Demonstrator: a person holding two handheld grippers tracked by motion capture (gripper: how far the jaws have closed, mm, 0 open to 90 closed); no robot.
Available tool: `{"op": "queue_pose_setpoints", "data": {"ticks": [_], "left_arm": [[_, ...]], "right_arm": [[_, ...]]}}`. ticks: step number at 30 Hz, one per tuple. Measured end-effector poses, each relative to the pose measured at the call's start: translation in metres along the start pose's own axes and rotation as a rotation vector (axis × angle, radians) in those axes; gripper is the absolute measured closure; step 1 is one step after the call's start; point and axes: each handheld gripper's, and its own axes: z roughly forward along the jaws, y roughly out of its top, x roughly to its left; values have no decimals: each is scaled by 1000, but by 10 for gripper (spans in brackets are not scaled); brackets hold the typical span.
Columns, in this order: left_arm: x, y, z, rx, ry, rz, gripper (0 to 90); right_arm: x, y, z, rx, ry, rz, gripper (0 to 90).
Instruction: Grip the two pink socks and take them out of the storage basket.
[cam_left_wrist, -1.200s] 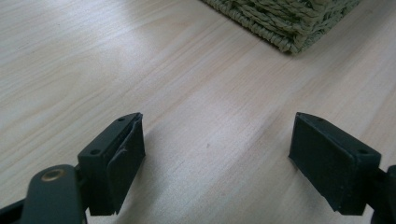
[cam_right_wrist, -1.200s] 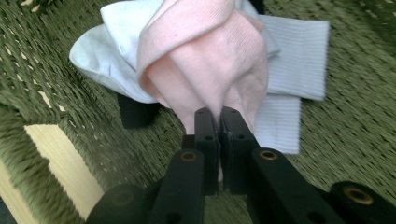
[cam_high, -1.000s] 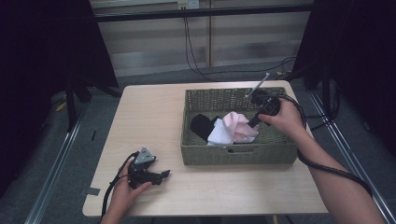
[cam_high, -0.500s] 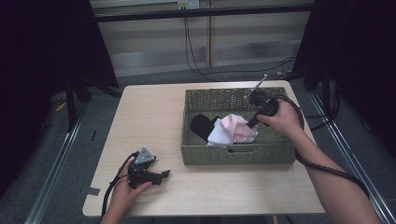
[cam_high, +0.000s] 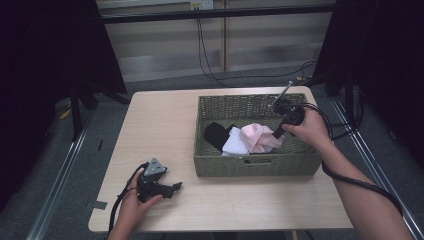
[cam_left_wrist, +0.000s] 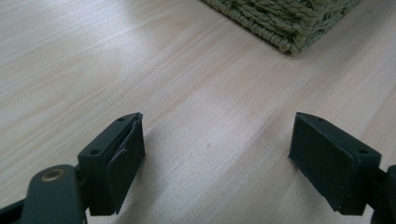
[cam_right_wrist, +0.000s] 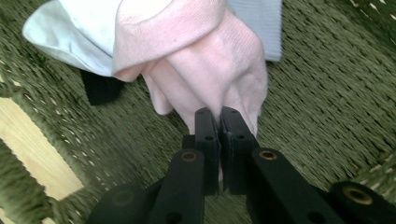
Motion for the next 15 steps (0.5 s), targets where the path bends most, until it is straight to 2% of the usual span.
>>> {"op": "queue_pose_setpoints", "data": {"ticks": [7,10,15], "left_arm": [[0,0,0,0,0,0,176],[0,0,0,-1,0,0,176],[0,0,0,-1,0,0,176]], "right_arm": [[-9,-7,-11,-28,-11,23,862],[-5,-1,-18,-39,-7,18,862],[8,14,-18,-53,10,-19,862]]}}
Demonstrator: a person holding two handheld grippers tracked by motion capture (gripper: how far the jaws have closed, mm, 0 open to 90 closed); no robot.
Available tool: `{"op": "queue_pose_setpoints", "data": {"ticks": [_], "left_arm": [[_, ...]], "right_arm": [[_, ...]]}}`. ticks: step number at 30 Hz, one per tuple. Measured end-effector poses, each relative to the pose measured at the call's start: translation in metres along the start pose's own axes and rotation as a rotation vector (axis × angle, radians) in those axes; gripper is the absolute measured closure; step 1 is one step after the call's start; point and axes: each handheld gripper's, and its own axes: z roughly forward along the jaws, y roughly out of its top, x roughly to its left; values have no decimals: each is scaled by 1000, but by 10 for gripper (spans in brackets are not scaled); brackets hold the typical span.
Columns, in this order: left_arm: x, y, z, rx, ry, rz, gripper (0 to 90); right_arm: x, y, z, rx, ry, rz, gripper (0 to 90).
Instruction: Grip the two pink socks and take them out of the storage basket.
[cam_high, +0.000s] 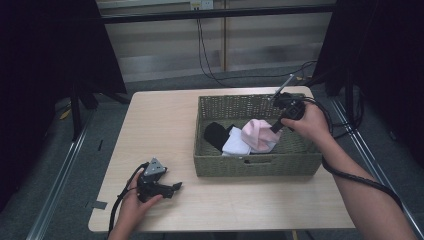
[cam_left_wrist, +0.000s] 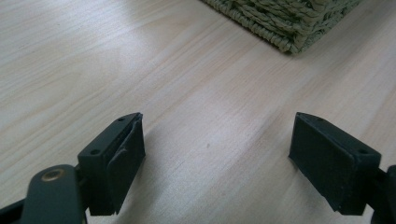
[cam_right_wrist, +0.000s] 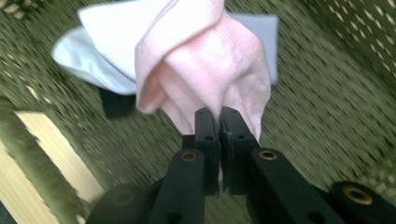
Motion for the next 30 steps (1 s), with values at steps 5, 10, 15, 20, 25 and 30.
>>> {"op": "queue_pose_setpoints", "data": {"ticks": [5,10,15,20,25,30], "left_arm": [[0,0,0,0,0,0,176],[0,0,0,0,0,0,176],[0,0,0,1,0,0,176],[0,0,0,0,0,1,176],[0,0,0,0,0,0,176],[0,0,0,1,1,0,176]], "right_arm": [[12,15,2,-27,12,-28,862],[19,20,23,-16,50,-34,862],[16,12,42,40,52,-29,862],[5,4,30,15,43,-6,862],[0,-1,20,21,13,-1,862],[-7,-8,11,12,-1,21,862]]}}
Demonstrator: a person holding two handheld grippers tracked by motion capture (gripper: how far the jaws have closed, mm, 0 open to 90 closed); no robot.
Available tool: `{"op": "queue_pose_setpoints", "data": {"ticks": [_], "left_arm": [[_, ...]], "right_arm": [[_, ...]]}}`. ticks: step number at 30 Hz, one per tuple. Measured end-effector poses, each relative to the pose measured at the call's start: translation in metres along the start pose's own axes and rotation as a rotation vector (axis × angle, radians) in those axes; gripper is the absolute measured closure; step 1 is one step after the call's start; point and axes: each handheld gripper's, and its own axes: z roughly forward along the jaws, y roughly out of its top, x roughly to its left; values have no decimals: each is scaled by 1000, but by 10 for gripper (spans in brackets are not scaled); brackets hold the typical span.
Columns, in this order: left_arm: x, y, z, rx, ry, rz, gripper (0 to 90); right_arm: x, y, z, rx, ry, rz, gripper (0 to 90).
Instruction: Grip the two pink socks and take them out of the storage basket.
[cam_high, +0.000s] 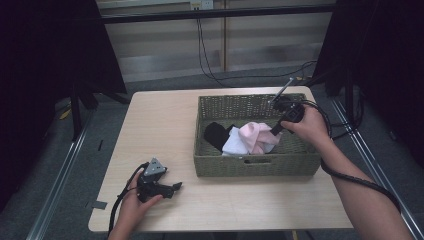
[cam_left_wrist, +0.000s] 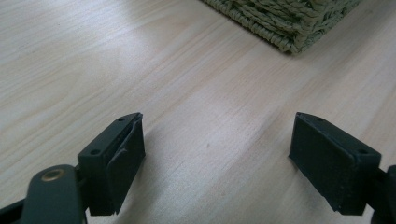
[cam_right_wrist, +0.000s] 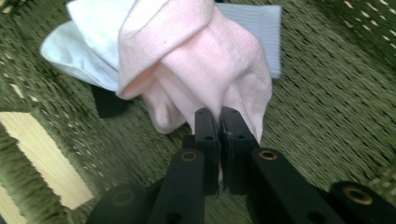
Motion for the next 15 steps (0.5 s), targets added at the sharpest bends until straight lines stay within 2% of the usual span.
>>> {"op": "queue_pose_setpoints", "data": {"ticks": [3,7,9,10,11,12,13,15], "left_arm": [[0,0,0,-1,-1,0,176],[0,0,0,-1,-1,0,176],[0,0,0,-1,-1,0,176],[0,0,0,-1,-1,1,176],[0,0,0,-1,-1,1,176],[0,0,0,0,0,0,176],[0,0,0,0,0,0,176],[0,0,0,0,0,0,176]], "right_arm": [[0,-1,-2,-42,23,-3,862],[4,5,-8,-71,26,-3,862],[11,12,-4,-101,51,-23,862],[13,13,1,-97,58,-24,862],[15,14,9,-57,59,-31,862],[15,14,18,-5,35,-37,862],[15,14,18,-5,35,-37,862],[13,11,31,40,27,-32,863]]}}
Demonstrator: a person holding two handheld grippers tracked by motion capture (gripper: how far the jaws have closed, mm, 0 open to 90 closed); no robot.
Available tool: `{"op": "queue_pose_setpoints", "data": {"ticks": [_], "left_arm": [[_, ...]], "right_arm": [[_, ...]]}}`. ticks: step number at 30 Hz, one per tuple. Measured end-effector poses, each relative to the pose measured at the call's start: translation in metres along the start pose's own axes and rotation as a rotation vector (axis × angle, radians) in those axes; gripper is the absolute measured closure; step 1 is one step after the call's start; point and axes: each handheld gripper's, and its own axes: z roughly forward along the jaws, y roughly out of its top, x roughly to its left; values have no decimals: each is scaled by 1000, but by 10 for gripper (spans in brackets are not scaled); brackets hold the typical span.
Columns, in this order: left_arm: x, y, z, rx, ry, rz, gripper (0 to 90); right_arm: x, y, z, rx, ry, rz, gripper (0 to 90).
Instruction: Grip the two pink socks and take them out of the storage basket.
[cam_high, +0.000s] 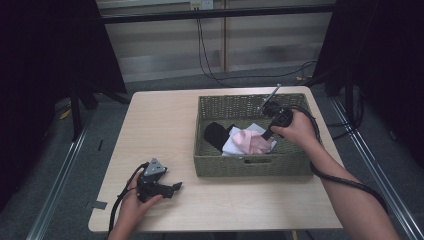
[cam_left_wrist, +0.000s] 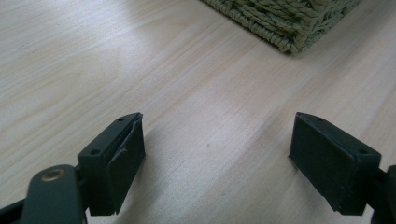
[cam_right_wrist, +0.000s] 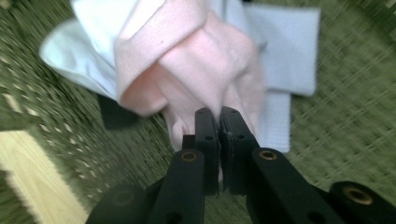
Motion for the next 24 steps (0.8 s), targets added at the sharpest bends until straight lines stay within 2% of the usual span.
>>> {"op": "queue_pose_setpoints", "data": {"ticks": [2,3,6,7,11,16,22,24], "left_arm": [[0,0,0,-1,-1,1,176],[0,0,0,0,0,0,176],[0,0,0,0,0,0,176],[0,0,0,0,0,0,176],[0,0,0,0,0,0,176],[0,0,0,0,0,0,176],[0,0,0,-5,0,-4,176],[0,0,0,-6,0,-4,176]], "right_arm": [[-4,-3,0,-8,-6,15,862],[-10,-6,-8,-25,-13,38,862],[-16,-8,-18,-41,-35,42,863],[-19,-11,-28,-51,-48,50,863],[-23,-16,-44,-55,-81,57,863],[-23,-16,-56,-62,-85,67,862],[-22,-15,-66,-74,-83,57,862],[-17,-14,-70,-74,-72,36,862]]}}
